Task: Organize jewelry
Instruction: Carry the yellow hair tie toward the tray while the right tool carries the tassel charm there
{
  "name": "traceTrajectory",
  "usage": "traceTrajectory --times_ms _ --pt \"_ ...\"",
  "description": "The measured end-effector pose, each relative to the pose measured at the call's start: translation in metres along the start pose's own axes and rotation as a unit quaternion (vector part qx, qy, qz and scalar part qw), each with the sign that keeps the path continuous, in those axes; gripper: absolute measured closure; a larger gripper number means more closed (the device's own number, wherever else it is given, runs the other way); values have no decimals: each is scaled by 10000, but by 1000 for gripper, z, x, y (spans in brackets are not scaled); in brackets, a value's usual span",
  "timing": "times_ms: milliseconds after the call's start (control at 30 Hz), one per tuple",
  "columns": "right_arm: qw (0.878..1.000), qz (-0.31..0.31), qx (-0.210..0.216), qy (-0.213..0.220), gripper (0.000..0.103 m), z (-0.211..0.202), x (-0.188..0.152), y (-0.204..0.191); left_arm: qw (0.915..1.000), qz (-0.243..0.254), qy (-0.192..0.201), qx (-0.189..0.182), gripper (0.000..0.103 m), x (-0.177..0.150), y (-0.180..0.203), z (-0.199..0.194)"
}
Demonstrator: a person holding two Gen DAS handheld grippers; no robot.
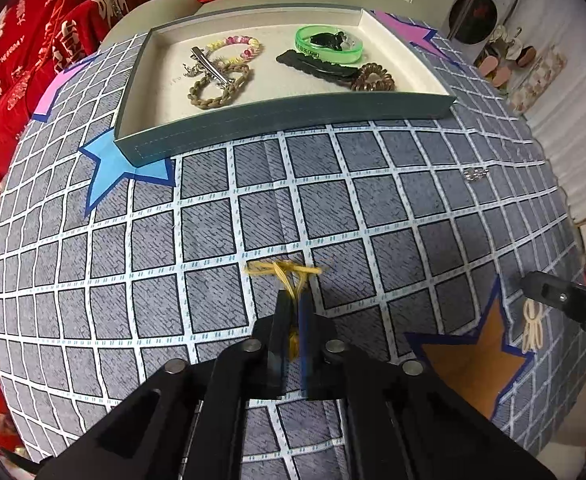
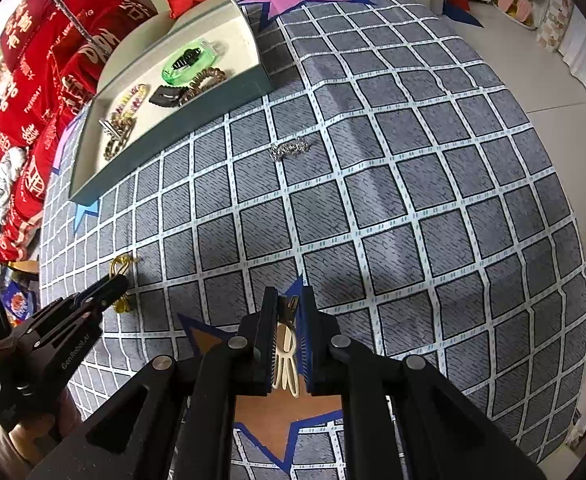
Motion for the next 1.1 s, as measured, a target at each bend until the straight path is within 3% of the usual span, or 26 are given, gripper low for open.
traceTrajectory --times_ms 533,1100 --pt "9997 -86 138 176 92 -20 17 -4 9987 -260 320 -290 93 30 -11 -42" --pt "9951 -460 680 543 92 -46 116 -23 9949 -399 906 -211 93 106 -15 -78"
Point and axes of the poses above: each gripper's, at about its wrist camera, not at the fingertips, and z roughly the way its jaws point, y to its right, x to its top, the point moved 4 cm from there along z, roughly the way its jaws point, and after that the axes turned 10 degrees about -z, right-handed, at the moved point
